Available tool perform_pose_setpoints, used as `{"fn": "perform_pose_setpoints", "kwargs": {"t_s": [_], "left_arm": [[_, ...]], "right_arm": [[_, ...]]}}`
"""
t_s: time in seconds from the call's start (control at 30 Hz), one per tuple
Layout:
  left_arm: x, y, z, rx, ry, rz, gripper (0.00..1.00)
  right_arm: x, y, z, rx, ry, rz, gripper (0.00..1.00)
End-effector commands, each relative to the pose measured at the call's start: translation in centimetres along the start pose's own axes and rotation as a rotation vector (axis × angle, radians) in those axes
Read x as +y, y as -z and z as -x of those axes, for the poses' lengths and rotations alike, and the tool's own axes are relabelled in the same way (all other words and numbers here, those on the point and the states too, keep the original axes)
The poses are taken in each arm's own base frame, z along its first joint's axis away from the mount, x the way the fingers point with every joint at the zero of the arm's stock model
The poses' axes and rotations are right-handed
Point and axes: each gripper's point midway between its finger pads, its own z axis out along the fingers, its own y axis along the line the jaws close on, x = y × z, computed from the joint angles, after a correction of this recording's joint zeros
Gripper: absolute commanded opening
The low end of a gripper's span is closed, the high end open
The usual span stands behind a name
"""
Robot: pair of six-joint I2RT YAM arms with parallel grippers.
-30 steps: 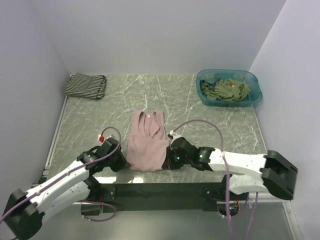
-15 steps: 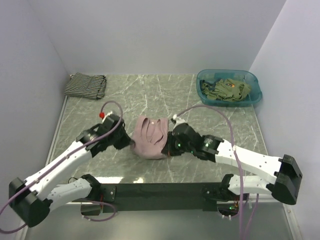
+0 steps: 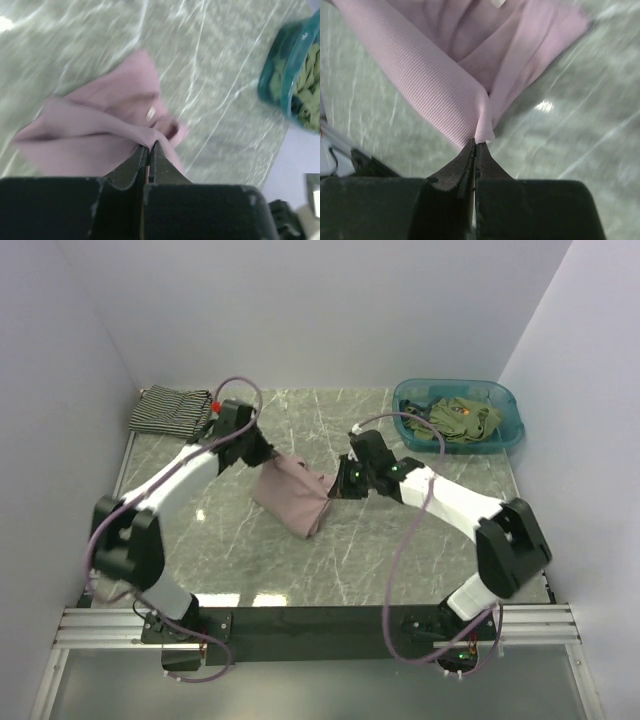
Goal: Fold and stack the tank tops
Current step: Fold the tank top
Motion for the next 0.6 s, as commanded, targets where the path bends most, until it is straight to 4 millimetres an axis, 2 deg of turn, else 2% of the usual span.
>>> {"fn": "perform_pose_setpoints", "kwargs": {"t_s": [0.0,0.03,0.07,0.1,0.13,0.2,0.23,0.3,0.37,0.47,0.5,0.53,0.57], "left_arm": [[-5.0,-3.7,3.9,-0.048,-0.037,-0.135,0.01],[-6.0,-4.6,3.9,-0.021,-0.044,-0.162,0.01],[-6.4,-5.6,4.2,-0.013,-0.045,-0.151,0.01],[-7.6,-7.3,5.1,-0.016,-0.049,-0.162,0.01],[-8.1,-8.2,5.5,-0.016,-0.047,-0.172,0.01],[-8.6,-10.7,6.0,-0.009,-0.036,-0.167,0.01],[-8.9,-11.6,6.1,-0.003,-0.040,-0.174,0.01],[-9.1,-13.8,5.7,0.030,-0.047,-0.186,0.01],[-9.7,-15.2,5.2,0.057,-0.050,-0.245,0.01],[-9.7,-16.2,4.8,0.067,-0.045,-0.274,0.11],[-10.2,-16.3,4.8,0.066,-0.048,-0.313,0.27],[-10.6,-16.1,5.1,0.058,-0.050,-0.337,0.35],[-10.8,-16.0,5.4,0.052,-0.054,-0.356,0.42]], "right_arm": [[-0.9,-1.7,3.8,-0.029,-0.039,0.059,0.00],[-1.7,-3.0,4.2,-0.022,-0.065,0.056,0.00],[-2.3,-3.5,4.6,-0.018,-0.085,0.059,0.00],[-2.8,-4.0,5.0,-0.010,-0.107,0.068,0.00],[-4.2,-4.9,5.9,-0.019,-0.142,0.052,0.00],[-5.3,-5.9,6.5,-0.014,-0.164,0.038,0.00],[-6.1,-6.7,6.8,-0.007,-0.178,0.022,0.00],[-7.5,-7.2,7.4,-0.015,-0.199,-0.013,0.00],[-9.0,-7.4,8.0,-0.035,-0.225,-0.043,0.00],[-10.6,-7.4,9.1,-0.062,-0.251,-0.106,0.01],[-11.0,-7.4,9.6,-0.074,-0.252,-0.120,0.09],[-10.9,-7.2,10.4,-0.094,-0.244,-0.127,0.16],[-11.5,-7.1,10.8,-0.111,-0.241,-0.165,0.28]]}}
